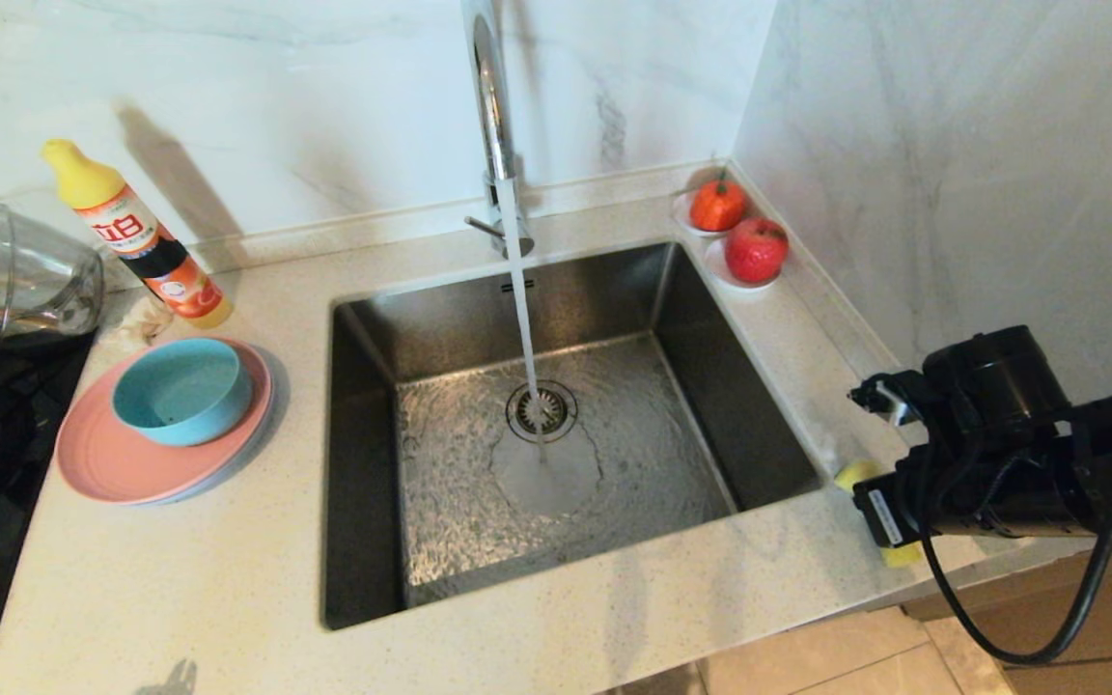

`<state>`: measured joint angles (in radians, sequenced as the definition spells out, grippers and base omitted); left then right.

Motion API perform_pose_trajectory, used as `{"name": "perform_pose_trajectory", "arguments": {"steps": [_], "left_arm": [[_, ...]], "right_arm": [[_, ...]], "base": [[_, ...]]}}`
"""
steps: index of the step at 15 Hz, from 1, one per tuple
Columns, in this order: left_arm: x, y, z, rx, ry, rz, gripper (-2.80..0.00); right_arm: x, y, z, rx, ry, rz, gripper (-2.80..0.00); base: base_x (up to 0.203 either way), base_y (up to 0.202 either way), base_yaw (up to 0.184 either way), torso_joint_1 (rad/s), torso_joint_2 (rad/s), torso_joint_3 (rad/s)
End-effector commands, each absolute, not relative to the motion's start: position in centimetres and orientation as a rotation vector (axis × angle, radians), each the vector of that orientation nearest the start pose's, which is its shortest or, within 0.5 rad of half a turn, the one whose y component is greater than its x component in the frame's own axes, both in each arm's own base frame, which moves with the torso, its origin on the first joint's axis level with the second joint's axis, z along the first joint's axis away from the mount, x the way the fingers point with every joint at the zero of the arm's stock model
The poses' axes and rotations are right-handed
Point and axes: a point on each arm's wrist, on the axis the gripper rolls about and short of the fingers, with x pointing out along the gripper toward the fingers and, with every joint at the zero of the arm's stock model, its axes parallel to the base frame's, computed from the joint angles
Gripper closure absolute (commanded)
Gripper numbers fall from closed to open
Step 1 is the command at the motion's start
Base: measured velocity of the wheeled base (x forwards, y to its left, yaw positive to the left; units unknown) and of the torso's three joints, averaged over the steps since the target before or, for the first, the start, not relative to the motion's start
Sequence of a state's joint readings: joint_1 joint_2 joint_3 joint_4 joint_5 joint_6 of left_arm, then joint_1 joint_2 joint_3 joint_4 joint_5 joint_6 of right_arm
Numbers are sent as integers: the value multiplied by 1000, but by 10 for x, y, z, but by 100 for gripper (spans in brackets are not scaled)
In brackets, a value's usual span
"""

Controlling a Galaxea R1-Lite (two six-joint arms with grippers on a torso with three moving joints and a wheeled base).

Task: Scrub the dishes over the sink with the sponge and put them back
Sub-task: Pick up a bowl and the sponge

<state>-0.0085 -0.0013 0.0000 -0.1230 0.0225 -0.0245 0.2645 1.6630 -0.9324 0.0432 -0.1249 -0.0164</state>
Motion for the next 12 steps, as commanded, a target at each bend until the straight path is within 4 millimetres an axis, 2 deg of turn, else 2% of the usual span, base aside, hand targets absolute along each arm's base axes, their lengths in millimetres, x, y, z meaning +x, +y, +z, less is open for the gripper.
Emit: {"name": "perform_pose_trajectory", "arguments": {"steps": [1,9,10,12], "left_arm": [[-20,1,77,-26,-84,14,0],[-20,1,77,-26,-84,14,0],[-20,1,77,-26,-84,14,0],[-20,1,77,-26,-84,13,0]], "right_arm": [[278,72,170,-165,745,138,0],[293,75,169,-164,740,133,0],[295,75,168,-164,742,133,-280],[296,76,171,-163,734,133,-280]], "base": [[0,0,0,0,0,0],[0,0,0,0,0,0],[0,0,0,0,0,0],[0,0,0,0,0,0]]}}
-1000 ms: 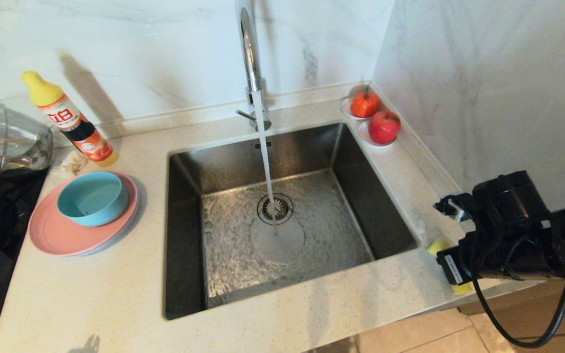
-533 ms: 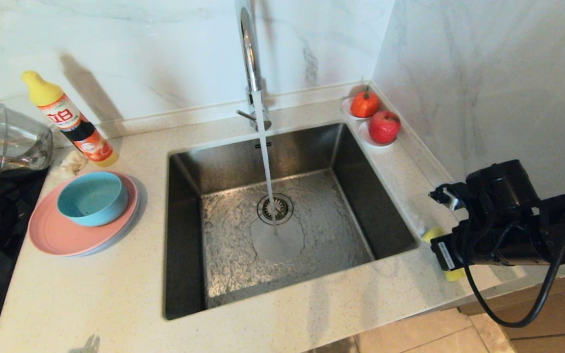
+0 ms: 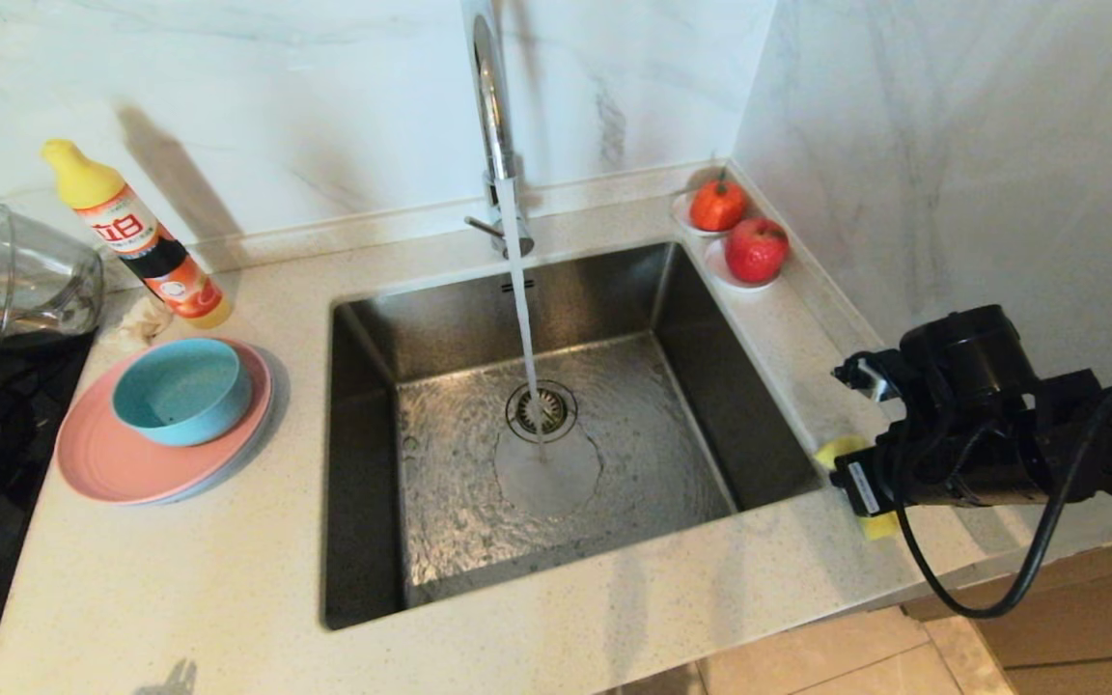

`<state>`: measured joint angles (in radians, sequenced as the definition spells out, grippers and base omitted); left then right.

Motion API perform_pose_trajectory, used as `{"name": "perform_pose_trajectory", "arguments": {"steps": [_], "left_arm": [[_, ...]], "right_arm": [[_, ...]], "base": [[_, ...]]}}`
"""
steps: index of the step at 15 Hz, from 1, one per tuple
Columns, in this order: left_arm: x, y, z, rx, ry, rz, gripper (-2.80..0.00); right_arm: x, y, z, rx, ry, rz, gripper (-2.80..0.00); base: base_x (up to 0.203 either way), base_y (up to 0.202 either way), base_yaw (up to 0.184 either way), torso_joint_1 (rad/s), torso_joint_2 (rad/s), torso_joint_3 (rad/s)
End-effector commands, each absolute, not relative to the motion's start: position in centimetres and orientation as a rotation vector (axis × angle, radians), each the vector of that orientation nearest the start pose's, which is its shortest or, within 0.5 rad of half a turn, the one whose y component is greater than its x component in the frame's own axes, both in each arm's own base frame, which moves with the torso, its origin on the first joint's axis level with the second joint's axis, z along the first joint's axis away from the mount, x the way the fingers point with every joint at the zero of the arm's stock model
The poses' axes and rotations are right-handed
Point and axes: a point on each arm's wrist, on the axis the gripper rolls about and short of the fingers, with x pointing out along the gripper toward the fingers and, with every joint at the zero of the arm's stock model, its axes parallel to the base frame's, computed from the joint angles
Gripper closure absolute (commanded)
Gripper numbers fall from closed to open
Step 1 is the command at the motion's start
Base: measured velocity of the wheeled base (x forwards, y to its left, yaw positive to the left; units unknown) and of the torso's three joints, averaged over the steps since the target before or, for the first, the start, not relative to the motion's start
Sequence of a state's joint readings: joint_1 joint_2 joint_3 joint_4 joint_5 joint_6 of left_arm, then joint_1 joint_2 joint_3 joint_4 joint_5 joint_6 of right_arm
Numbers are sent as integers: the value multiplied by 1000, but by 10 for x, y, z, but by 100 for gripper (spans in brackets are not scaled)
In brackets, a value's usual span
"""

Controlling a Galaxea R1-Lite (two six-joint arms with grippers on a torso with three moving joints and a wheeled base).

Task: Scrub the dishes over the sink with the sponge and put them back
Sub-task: Pick up a bowl and the sponge

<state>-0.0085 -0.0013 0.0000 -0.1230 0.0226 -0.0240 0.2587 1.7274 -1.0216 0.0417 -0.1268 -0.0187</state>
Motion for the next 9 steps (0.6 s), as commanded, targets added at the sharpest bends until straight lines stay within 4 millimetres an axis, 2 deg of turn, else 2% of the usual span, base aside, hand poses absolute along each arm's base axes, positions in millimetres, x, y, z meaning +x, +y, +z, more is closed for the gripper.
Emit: {"name": "perform_pose_trajectory", "arguments": {"steps": [1,9], "left_arm": [[-20,1,77,-26,-84,13,0],[-20,1,77,-26,-84,13,0]], "right_arm": [[296,76,171,-163,734,133,-280],[292,73,177,-163,717,127,-280]], "base": [[0,0,0,0,0,0],[0,0,0,0,0,0]]}}
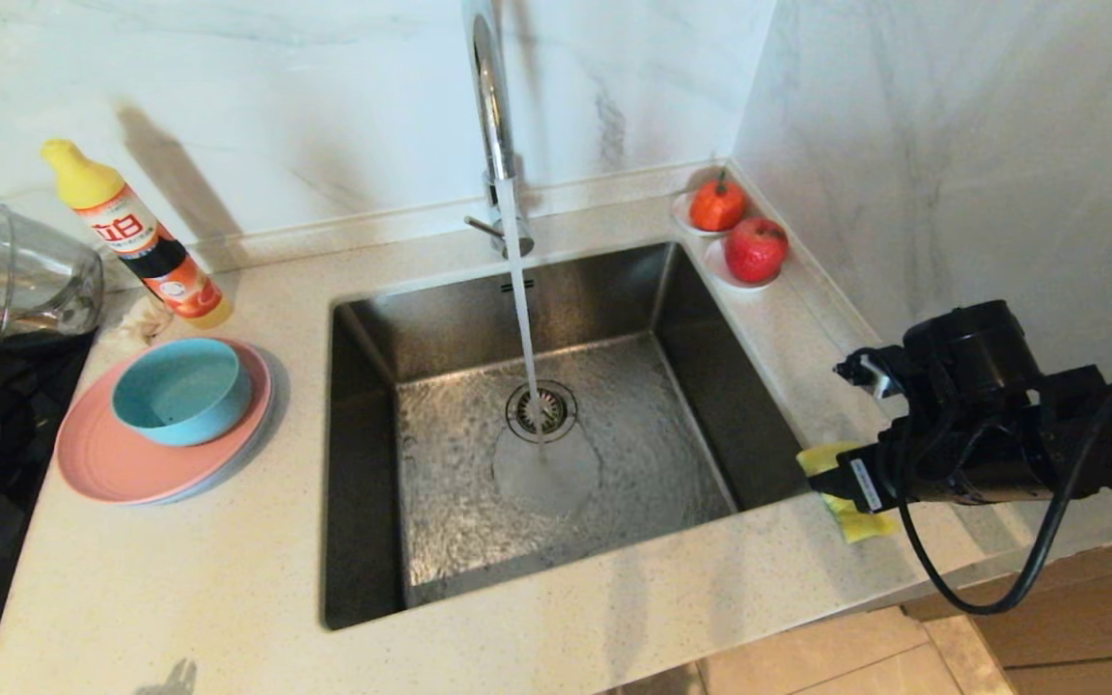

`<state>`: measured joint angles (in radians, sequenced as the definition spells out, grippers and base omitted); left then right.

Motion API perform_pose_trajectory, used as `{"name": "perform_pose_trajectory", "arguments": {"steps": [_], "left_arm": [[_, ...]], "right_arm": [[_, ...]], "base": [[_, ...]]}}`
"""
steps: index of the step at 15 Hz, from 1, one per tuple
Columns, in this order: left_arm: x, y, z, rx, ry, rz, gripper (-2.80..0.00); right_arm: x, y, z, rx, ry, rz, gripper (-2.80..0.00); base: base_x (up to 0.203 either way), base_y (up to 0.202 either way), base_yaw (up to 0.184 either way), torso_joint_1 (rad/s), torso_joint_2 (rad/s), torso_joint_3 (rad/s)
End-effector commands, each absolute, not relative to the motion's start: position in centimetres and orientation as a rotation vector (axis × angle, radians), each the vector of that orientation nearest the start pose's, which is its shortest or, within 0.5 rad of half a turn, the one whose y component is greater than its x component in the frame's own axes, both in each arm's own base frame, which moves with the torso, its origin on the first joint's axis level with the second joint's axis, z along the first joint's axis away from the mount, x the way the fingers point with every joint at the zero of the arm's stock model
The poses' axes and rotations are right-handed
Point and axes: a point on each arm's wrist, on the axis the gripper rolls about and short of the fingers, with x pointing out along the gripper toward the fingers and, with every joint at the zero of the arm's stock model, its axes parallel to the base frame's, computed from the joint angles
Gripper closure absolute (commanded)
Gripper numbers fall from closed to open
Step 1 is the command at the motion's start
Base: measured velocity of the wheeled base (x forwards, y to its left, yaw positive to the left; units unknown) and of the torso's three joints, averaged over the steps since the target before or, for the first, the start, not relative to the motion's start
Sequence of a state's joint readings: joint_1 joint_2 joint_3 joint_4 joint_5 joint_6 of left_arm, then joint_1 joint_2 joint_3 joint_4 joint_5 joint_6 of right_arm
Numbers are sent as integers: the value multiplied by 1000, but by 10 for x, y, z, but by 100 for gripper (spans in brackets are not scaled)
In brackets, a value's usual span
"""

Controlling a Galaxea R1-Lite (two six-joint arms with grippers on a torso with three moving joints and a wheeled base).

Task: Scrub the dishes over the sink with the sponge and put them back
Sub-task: Pick up a bowl and the sponge

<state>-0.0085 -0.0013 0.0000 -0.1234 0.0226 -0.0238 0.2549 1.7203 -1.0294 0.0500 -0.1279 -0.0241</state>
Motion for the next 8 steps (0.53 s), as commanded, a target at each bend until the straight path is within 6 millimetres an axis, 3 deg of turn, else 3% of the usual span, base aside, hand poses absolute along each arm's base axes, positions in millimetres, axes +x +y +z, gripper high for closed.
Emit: {"name": "perform_pose_trajectory", "arguments": {"steps": [1,8], "left_arm": [[-20,1,77,-26,-84,13,0],[-20,1,77,-27,-84,13,0]], "right_arm": [[292,72,178,-163,717,126,-280],[277,68,182,-168,720,121,-280]], "base": [[0,0,0,0,0,0],[0,0,0,0,0,0]]}}
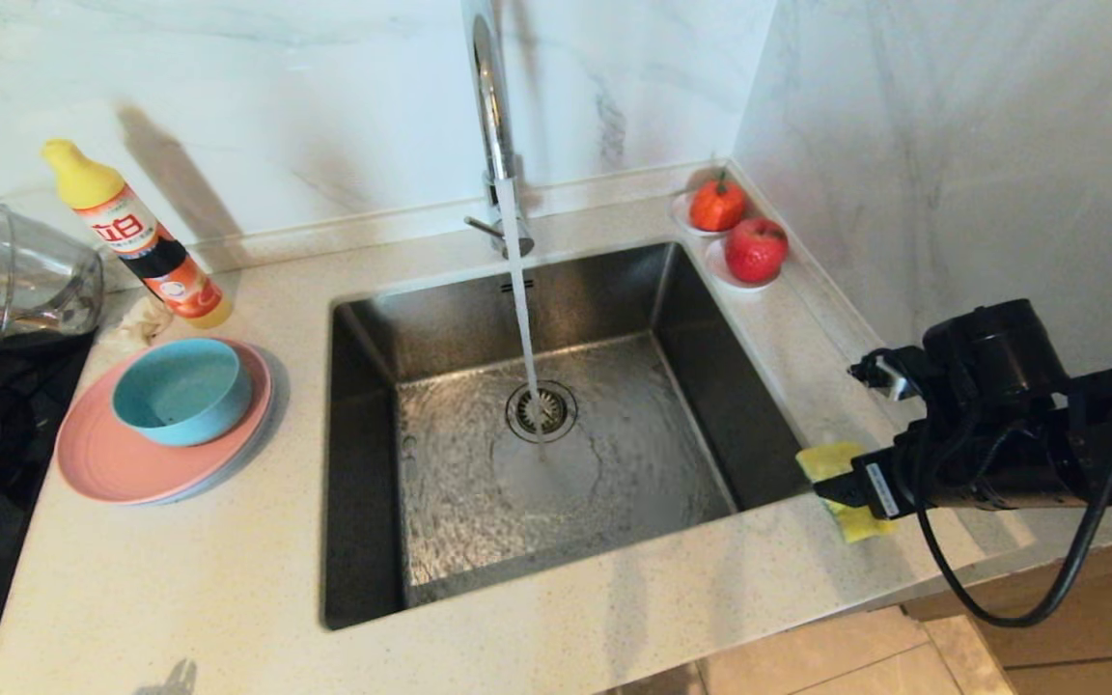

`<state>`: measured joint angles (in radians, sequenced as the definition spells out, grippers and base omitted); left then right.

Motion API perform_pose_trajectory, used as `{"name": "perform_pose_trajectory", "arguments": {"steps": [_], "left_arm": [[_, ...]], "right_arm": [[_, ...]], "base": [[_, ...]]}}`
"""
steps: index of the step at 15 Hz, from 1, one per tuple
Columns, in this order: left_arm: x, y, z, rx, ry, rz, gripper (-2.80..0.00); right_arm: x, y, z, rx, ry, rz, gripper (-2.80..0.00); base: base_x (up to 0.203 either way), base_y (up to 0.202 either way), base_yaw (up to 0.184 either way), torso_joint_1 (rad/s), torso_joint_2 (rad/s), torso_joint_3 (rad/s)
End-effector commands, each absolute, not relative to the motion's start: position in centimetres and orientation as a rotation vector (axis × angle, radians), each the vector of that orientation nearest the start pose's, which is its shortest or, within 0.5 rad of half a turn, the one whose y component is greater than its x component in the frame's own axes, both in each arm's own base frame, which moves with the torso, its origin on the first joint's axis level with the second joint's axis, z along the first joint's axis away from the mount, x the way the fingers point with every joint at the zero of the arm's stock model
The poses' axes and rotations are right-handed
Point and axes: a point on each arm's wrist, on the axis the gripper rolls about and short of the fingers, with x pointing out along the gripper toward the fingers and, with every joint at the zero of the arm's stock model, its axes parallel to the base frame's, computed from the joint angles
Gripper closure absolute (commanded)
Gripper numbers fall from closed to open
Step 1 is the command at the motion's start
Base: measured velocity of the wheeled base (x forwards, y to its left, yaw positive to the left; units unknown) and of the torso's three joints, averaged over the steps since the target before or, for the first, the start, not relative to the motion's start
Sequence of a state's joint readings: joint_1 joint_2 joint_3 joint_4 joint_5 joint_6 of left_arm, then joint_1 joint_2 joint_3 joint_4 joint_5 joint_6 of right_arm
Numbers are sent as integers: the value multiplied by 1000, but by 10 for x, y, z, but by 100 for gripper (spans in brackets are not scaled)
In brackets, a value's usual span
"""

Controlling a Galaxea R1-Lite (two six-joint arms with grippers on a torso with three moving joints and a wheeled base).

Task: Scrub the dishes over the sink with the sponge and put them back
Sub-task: Pick up a bowl and the sponge

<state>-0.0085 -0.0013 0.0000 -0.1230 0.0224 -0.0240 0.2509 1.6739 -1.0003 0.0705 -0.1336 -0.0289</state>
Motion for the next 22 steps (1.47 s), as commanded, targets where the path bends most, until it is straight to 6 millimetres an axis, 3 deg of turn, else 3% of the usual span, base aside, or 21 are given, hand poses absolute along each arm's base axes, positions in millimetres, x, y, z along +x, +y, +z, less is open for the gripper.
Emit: {"name": "perform_pose_trajectory", "arguments": {"steps": [1,10,22], "left_arm": [[-20,1,77,-26,-84,14,0],[-20,1,77,-26,-84,14,0],[-20,1,77,-26,-84,14,0]], "right_arm": [[274,68,182,-168,724,121,-280],[259,66,167,-172,777,126,-280],[263,67,159,-153,802,118,-280]], "base": [[0,0,0,0,0,0],[0,0,0,0,0,0],[0,0,0,0,0,0]]}}
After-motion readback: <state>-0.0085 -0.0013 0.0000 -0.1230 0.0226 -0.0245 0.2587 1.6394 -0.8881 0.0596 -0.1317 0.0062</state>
